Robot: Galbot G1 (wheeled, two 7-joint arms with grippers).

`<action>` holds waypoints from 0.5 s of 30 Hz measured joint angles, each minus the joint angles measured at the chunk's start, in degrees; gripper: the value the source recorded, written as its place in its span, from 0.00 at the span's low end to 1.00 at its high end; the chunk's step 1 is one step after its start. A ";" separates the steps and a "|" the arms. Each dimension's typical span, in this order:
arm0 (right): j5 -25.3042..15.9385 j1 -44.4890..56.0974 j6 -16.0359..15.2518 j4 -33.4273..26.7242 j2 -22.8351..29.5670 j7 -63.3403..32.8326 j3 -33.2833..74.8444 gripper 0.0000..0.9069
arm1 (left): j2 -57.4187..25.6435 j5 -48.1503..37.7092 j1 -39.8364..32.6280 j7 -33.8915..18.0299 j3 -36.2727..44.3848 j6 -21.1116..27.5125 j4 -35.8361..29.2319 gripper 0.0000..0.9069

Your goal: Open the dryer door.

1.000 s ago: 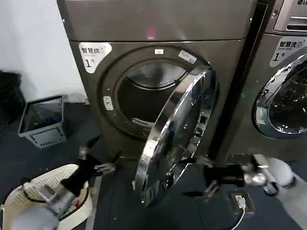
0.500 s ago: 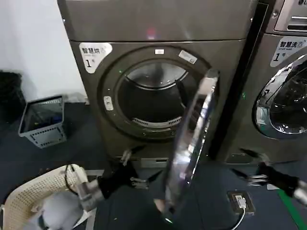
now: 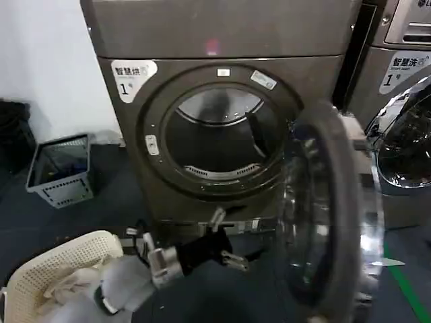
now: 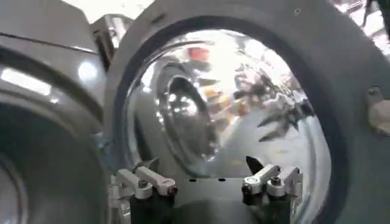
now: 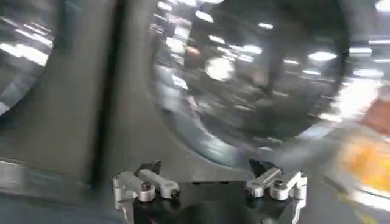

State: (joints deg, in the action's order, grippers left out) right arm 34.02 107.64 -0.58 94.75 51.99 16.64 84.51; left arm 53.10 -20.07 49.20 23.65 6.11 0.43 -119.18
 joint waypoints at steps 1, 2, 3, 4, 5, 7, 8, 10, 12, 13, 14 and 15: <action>-0.24 0.49 0.01 -0.20 0.61 -0.11 0.86 1.00 | 0.67 0.18 -1.33 -0.04 1.27 -0.20 0.66 1.00; -0.45 0.99 0.03 -0.38 1.17 -0.14 1.73 1.00 | 1.27 0.34 -2.45 -0.11 2.37 -0.34 1.22 1.00; -0.65 1.47 -0.03 -0.55 1.69 -0.25 2.62 1.00 | 1.85 0.53 -3.53 -0.20 3.41 -0.52 1.77 1.00; -0.94 1.85 -0.15 -0.59 2.27 -0.46 3.49 1.00 | 2.53 0.80 -4.70 -0.32 4.50 -0.75 2.45 1.00; -1.41 2.27 -0.52 -0.60 2.80 -0.85 4.26 1.00 | 3.22 1.04 -5.95 -0.47 5.70 -1.02 3.15 1.00; -2.24 3.23 -1.36 -0.52 4.09 -1.61 5.88 1.00 | 4.53 1.68 -7.97 -0.68 7.97 -1.43 4.53 1.00; -2.76 3.77 -1.77 -0.46 4.91 -1.97 6.76 1.00 | 5.41 2.25 -9.08 -0.87 9.21 -1.68 5.44 1.00; -3.98 4.75 -1.78 -0.49 6.50 -2.11 8.30 1.00 | 6.98 3.33 -10.83 -1.28 11.36 -2.25 6.99 1.00; -6.05 5.72 -1.28 -0.65 8.23 -2.10 9.79 1.00 | 8.73 4.56 -12.45 -1.81 13.43 -2.62 8.68 1.00; -6.82 6.10 -1.14 -0.68 9.05 -1.98 10.53 1.00 | 9.61 5.14 -13.20 -2.01 14.36 -2.82 9.58 1.00; -7.34 6.45 -0.97 -0.68 9.83 -1.94 11.21 1.00 | 10.50 5.60 -13.86 -2.24 15.25 -2.99 10.37 1.00; -7.58 6.83 -0.94 -0.57 10.62 -1.88 11.94 1.00 | 11.47 6.27 -14.47 -2.42 16.20 -3.25 11.24 1.00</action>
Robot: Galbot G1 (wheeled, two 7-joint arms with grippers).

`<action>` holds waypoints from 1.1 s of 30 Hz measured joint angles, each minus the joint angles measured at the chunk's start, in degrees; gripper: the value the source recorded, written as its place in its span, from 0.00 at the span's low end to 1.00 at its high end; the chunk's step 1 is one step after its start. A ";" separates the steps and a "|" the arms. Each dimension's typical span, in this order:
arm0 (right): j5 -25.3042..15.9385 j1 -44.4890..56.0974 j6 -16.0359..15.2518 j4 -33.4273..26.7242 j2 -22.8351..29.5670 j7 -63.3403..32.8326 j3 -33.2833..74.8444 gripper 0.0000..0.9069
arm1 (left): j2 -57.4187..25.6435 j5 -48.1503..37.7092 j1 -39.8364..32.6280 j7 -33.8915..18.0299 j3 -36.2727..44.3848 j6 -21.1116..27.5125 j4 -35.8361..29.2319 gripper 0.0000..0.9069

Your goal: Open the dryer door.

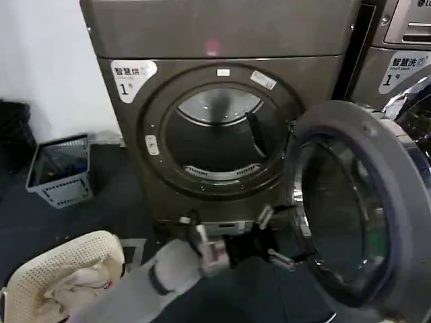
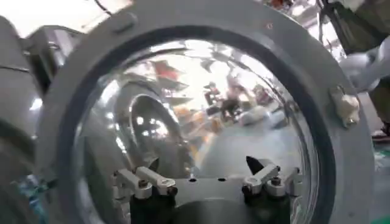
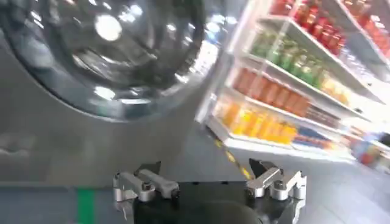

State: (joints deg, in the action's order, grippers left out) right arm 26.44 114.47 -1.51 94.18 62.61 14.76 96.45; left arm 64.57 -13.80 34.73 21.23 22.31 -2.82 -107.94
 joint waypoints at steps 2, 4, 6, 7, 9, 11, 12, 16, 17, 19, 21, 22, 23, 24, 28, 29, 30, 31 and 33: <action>-0.56 0.83 -0.04 0.55 2.05 0.03 1.58 1.00 | 1.75 1.32 -1.08 -0.39 1.57 -0.55 1.67 1.00; -1.78 1.52 -0.23 1.13 4.10 0.02 2.81 1.00 | 3.52 2.58 -1.95 -0.85 2.72 -1.18 3.14 1.00; -2.69 2.08 -0.43 1.78 6.30 -0.01 3.71 1.00 | 5.29 4.30 -2.53 -1.41 3.70 -1.73 4.68 1.00; -3.05 2.39 -0.46 2.09 7.35 -0.02 4.14 1.00 | 6.16 5.21 -2.75 -1.78 4.07 -1.88 5.47 1.00; -3.73 2.98 -0.39 2.86 9.69 -0.04 5.02 1.00 | 7.77 6.90 -2.94 -2.54 4.55 -2.23 6.84 1.00; -4.51 3.42 -0.08 3.49 11.72 -0.24 5.70 1.00 | 9.35 8.36 -3.17 -3.31 4.88 -2.37 7.94 1.00; -4.77 3.63 -0.01 3.82 12.70 -0.56 5.99 1.00 | 10.14 8.94 -3.25 -3.69 4.97 -2.39 8.44 1.00; -5.01 4.25 -0.01 4.59 15.80 -2.45 7.43 1.00 | 13.00 11.10 -3.67 -5.12 5.19 -2.11 10.34 1.00; -5.03 4.37 -0.06 4.62 16.36 -2.78 7.78 1.00 | 13.72 11.46 -3.89 -5.45 5.22 -2.02 10.80 1.00; -5.06 4.67 -0.25 4.99 17.52 -3.87 8.47 1.00 | 15.10 11.96 -4.18 -6.01 5.24 -1.91 11.77 1.00; -5.07 4.98 -0.92 5.45 18.77 -5.21 9.29 1.00 | 16.42 12.60 -4.69 -6.55 5.30 -1.91 12.59 1.00; -5.07 5.09 -1.20 5.60 19.26 -5.66 9.59 1.00 | 17.02 12.84 -4.82 -6.84 5.31 -1.92 13.06 1.00; -5.15 5.17 -1.30 5.85 19.83 -6.02 9.89 1.00 | 17.64 13.08 -5.03 -7.17 5.34 -1.96 13.59 1.00; -5.28 5.24 -1.40 6.12 20.43 -6.33 10.19 1.00 | 18.38 13.38 -5.45 -7.70 5.34 -1.97 14.28 1.00; -6.31 5.52 -1.63 6.46 22.41 -7.13 11.03 1.00 | 20.79 14.16 -6.39 -9.07 5.28 -1.96 16.87 1.00; -6.42 5.56 -1.63 6.44 22.86 -7.18 11.21 1.00 | 21.53 14.26 -6.62 -9.28 5.23 -1.95 17.61 1.00; -6.43 5.65 -1.62 6.36 23.28 -7.20 11.43 1.00 | 22.30 14.42 -6.77 -9.49 5.20 -1.94 18.43 1.00; -6.44 5.70 -1.57 6.26 23.61 -7.20 11.61 1.00 | 23.14 14.58 -7.09 -9.67 5.19 -1.92 19.33 1.00; -6.41 5.77 -1.48 6.14 24.15 -7.17 11.96 1.00 | 24.52 14.89 -7.33 -9.98 5.18 -1.91 20.87 1.00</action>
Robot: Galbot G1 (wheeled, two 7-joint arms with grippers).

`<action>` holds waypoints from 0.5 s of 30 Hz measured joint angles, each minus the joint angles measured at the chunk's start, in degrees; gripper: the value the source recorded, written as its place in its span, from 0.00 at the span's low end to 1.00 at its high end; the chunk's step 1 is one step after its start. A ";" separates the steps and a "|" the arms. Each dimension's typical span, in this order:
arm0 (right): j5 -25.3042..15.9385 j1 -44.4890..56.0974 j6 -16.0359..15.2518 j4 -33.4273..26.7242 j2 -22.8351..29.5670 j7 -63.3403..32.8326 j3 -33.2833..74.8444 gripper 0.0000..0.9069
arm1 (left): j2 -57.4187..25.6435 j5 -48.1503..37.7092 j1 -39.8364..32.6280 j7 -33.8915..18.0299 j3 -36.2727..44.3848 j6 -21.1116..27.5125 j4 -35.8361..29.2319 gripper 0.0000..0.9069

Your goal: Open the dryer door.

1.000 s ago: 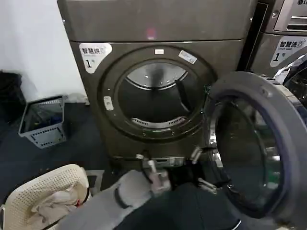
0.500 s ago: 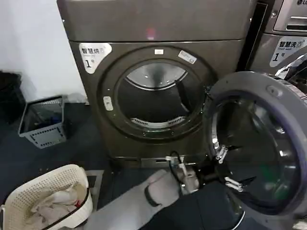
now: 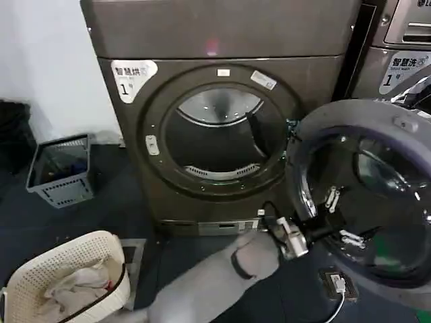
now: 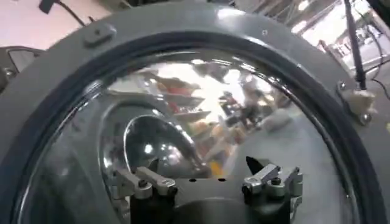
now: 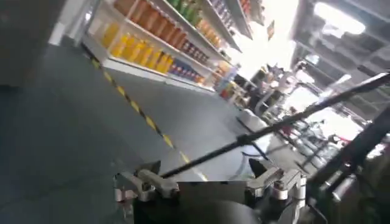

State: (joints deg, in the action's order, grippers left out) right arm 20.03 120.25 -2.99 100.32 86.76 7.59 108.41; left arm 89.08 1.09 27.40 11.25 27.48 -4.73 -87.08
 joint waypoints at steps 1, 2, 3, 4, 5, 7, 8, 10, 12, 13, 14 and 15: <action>0.01 0.00 0.02 0.01 0.17 0.04 0.06 1.00 | 0.84 0.29 -0.20 -0.23 -0.01 0.00 0.85 1.00; 0.02 0.00 0.05 0.12 0.38 0.05 0.10 1.00 | 1.56 0.51 -0.29 -0.43 -0.04 0.00 1.62 1.00; 0.03 0.00 0.05 0.23 0.62 0.06 0.11 1.00 | 2.37 0.70 -0.39 -0.63 -0.11 0.01 2.50 1.00; 0.04 -0.05 0.05 0.37 0.83 0.06 0.12 1.00 | 3.07 0.90 -0.44 -0.84 -0.23 0.01 3.30 1.00; 0.05 -0.11 0.06 0.58 0.94 0.06 0.13 1.00 | 3.24 1.17 -0.50 -1.05 -0.44 -0.01 4.16 1.00; 0.10 -0.21 0.08 0.87 1.23 0.06 0.07 1.00 | 3.10 1.93 -0.98 -1.55 -0.92 0.41 6.25 1.00; 0.11 -0.23 0.09 0.90 1.33 0.06 0.00 1.00 | 3.11 2.42 -0.95 -1.90 -1.12 0.86 7.13 1.00; 0.11 -0.30 0.14 0.96 1.45 0.06 -0.13 1.00 | 3.11 3.02 -1.35 -2.48 -1.57 1.61 8.79 1.00; 0.11 -0.33 0.14 0.96 1.48 0.06 -0.18 1.00 | 3.11 3.67 -1.52 -2.95 -1.98 2.33 10.33 1.00; 0.11 -0.36 0.14 0.96 1.48 0.07 -0.22 1.00 | 3.11 3.78 -1.64 -3.08 -2.20 2.79 11.06 1.00; 0.11 -0.41 0.14 0.97 1.48 0.06 -0.24 1.00 | 3.11 3.70 -1.70 -3.12 -2.39 3.16 11.59 1.00; 0.11 -0.46 0.11 0.99 1.48 0.05 -0.26 1.00 | 3.11 3.67 -1.71 -3.13 -2.50 3.42 12.04 1.00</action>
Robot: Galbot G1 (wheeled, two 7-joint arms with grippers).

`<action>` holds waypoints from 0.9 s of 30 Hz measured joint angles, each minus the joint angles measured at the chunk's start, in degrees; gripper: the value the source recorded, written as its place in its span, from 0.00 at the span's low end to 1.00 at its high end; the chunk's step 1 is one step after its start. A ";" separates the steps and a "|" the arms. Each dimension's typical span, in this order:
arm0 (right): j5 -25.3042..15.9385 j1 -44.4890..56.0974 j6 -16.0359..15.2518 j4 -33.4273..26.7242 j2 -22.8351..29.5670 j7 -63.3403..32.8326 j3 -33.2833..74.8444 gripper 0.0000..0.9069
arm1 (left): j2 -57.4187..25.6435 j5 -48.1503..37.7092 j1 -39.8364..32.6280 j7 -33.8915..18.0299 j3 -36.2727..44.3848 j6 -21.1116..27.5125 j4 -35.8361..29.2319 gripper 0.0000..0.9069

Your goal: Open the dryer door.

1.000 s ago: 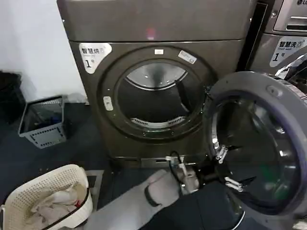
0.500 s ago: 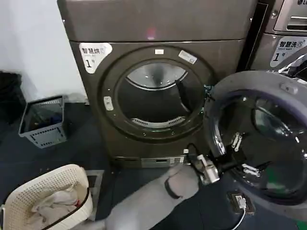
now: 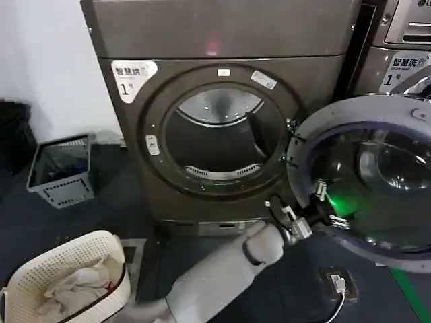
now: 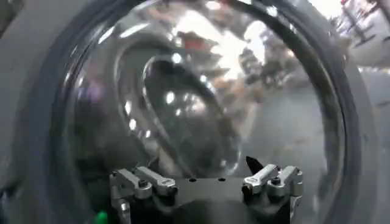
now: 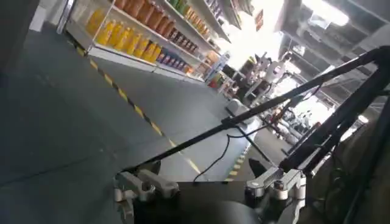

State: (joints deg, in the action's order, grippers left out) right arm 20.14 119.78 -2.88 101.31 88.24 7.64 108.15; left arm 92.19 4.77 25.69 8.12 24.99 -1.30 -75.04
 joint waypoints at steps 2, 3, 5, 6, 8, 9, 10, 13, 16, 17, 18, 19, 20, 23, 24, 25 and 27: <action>-0.01 -0.07 -0.06 0.03 -0.01 -0.11 -0.06 1.00 | 0.00 -0.09 0.13 0.02 -0.05 0.38 0.25 1.00; -0.01 -0.08 -0.11 0.06 -0.01 -0.21 -0.09 1.00 | 0.00 -0.15 0.29 0.03 -0.05 0.78 0.28 1.00; -0.01 -0.10 -0.18 0.10 -0.01 -0.54 -0.21 1.00 | 0.00 -0.38 0.52 -0.02 -0.12 1.92 0.33 1.00; -0.01 -0.12 -0.17 0.12 0.00 -0.75 -0.26 1.00 | 0.00 -0.66 0.62 -0.02 -0.23 2.51 0.32 1.00; 0.04 -0.18 -0.17 0.27 0.09 -1.03 -0.38 1.00 | 0.00 -1.39 0.83 0.02 -0.40 3.72 0.04 1.00; 0.08 -0.21 -0.17 0.35 0.13 -1.11 -0.42 1.00 | 0.00 -1.84 0.97 0.15 -0.41 4.21 -0.27 1.00; 0.13 -0.23 -0.16 0.45 0.19 -1.14 -0.45 1.00 | 0.00 -2.39 1.08 0.32 -0.36 4.82 -0.72 1.00; 0.30 -0.31 -0.16 0.53 0.31 -1.22 -0.56 1.00 | 0.00 -4.09 1.35 0.99 0.05 6.11 -2.59 1.00; 0.50 -0.39 -0.15 0.37 0.42 -1.22 -0.64 1.00 | 0.00 -5.15 1.75 1.25 0.37 6.81 -4.90 1.00; 0.54 -0.44 -0.13 0.33 0.48 -1.21 -0.68 1.00 | 0.00 -5.24 1.89 1.25 0.47 6.93 -5.73 1.00; 0.59 -0.48 -0.11 0.29 0.52 -1.19 -0.71 1.00 | 0.00 -5.32 1.99 1.25 0.55 6.99 -6.49 1.00; 0.64 -0.53 -0.06 0.29 0.58 -1.14 -0.74 1.00 | 0.00 -5.40 2.17 1.24 0.68 7.05 -7.32 1.00; 0.70 -0.59 -0.05 0.28 0.65 -1.10 -0.77 1.00 | 0.00 -5.53 2.45 1.24 0.87 7.13 -8.18 1.00; 1.06 -0.65 -0.01 0.23 0.67 -0.98 -0.82 1.00 | 0.00 -6.27 2.87 1.25 1.22 7.35 -10.50 1.00; 1.28 -0.66 0.00 0.19 0.67 -0.91 -0.81 1.00 | 0.00 -6.69 3.07 1.29 1.35 7.54 -11.37 1.00; 1.48 -0.66 0.00 0.19 0.65 -0.86 -0.82 1.00 | 0.00 -7.15 3.17 1.32 1.43 7.74 -12.28 1.00; 1.80 -0.67 0.01 0.17 0.58 -0.73 -0.82 1.00 | 0.00 -8.22 3.75 1.40 1.67 8.27 -14.62 1.00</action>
State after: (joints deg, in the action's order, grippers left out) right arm 21.94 119.12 -2.86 101.47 88.82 6.91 107.33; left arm 92.19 -3.45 29.44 9.52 26.66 6.97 -89.65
